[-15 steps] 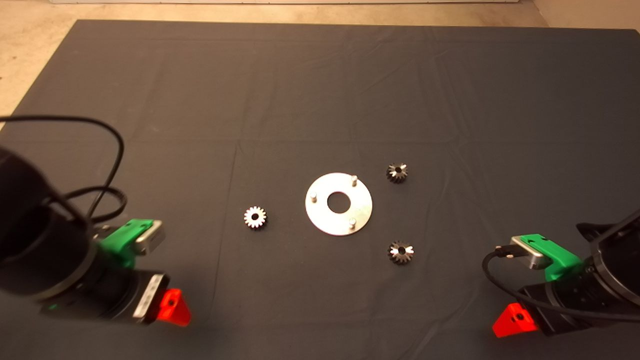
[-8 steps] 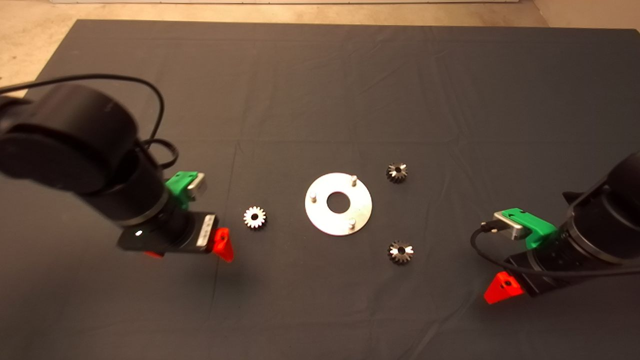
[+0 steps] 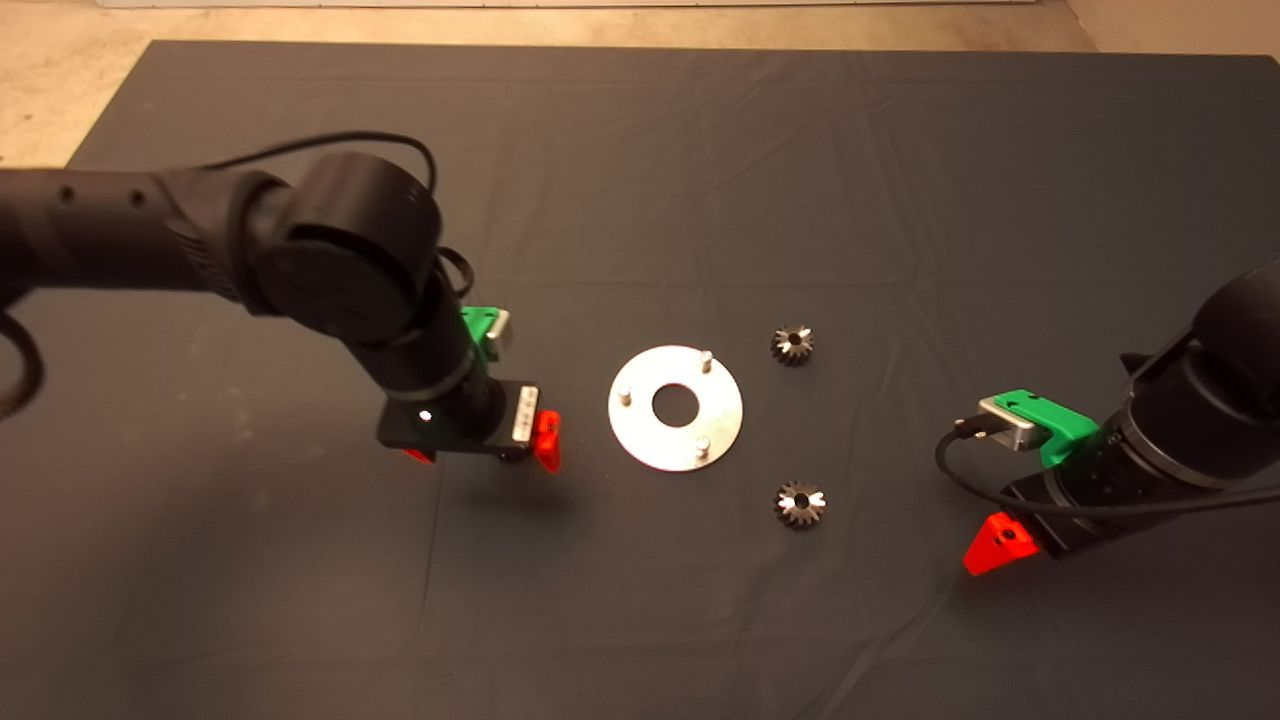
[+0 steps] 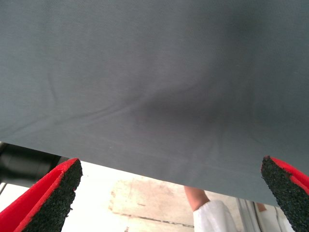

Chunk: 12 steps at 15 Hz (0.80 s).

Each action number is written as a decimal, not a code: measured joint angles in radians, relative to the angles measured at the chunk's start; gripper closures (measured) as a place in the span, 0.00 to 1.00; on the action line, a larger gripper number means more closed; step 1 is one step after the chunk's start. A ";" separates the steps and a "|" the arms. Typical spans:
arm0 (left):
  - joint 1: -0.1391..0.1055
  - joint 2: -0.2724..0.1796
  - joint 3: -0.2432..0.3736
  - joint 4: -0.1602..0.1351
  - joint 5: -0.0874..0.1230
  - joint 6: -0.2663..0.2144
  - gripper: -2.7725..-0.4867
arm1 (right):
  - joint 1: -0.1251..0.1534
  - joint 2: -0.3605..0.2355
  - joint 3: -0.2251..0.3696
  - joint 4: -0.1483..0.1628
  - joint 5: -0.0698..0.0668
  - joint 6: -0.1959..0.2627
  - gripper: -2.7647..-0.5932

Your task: Install three planetary gears onto the carrier pins

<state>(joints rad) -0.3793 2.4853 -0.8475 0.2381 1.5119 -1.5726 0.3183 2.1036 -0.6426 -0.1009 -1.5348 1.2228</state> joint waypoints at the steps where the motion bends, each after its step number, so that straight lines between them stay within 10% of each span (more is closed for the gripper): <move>1: 0.027 0.003 -0.004 0.011 0.001 -0.001 0.01 | 0.001 -0.002 -0.001 -0.001 -0.002 -0.003 0.00; 12: 0.035 -0.003 -0.085 0.079 0.008 0.004 0.01 | 0.006 -0.001 -0.002 -0.004 0.005 -0.015 0.00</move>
<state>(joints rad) -0.3443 2.4828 -0.9326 0.3170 1.5196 -1.5684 0.3243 2.1023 -0.6445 -0.1049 -1.5300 1.2074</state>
